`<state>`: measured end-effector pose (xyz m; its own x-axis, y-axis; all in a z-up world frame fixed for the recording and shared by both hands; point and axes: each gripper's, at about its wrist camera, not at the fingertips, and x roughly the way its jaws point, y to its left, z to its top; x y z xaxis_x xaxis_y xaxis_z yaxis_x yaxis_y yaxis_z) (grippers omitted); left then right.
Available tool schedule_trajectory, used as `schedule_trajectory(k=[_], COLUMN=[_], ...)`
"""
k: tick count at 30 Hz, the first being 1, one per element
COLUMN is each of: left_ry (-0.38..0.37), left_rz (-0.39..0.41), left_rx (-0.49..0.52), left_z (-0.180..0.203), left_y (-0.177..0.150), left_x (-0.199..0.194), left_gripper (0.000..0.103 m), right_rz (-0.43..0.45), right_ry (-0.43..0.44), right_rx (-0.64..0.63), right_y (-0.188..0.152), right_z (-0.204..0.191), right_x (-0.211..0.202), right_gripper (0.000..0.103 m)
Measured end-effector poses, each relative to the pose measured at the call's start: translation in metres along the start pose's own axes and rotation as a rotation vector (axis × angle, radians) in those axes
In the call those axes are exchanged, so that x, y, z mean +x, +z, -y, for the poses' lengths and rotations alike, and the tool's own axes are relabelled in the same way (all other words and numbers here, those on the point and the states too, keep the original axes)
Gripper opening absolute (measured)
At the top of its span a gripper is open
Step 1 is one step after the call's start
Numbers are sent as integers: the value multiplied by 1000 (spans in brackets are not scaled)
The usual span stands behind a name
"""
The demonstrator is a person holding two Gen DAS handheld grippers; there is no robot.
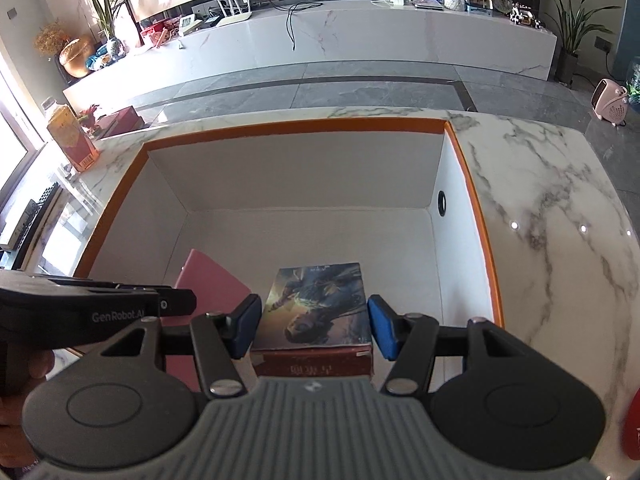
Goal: Organize objects
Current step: 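Lower both items into the box and open both tools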
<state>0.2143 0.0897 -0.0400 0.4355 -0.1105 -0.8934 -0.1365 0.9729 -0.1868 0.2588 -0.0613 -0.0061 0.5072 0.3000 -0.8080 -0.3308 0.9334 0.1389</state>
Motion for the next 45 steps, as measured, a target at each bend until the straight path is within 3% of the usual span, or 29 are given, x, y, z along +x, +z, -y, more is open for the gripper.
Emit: schedule_trajectory(k=[7,10,17,24,27,32,45], left_ry=[21,73,140,89,103,96,51], left_rz=[-10,-18,37,140,161,200,177], left_rx=[30,61,134,113,93,45,-48], left_z=[-5,-1,2,-8,-18,-37,-75], left_y=[-2,0,-2,5,10,13,9], left_x=[-2,0,-9,-46,-56,-71,-63], left_gripper=[19,20,31,33,47,48,48], right_rz=[-10,-15,-23,-50,-64,-98,-301], right_ry=[0,-1,-4,-6,-8,-29,-50], right_rx=[-10,-14,-24,-55,-81,-132,-182], right_y=[-2,-5,-7,-6,-3,5,3], right_z=[-2,-2,-6,-13,-21,-37,-55], right_x=[1,0,0,10,18,35,82], right_gripper=[60,60,60,60,60,60,60])
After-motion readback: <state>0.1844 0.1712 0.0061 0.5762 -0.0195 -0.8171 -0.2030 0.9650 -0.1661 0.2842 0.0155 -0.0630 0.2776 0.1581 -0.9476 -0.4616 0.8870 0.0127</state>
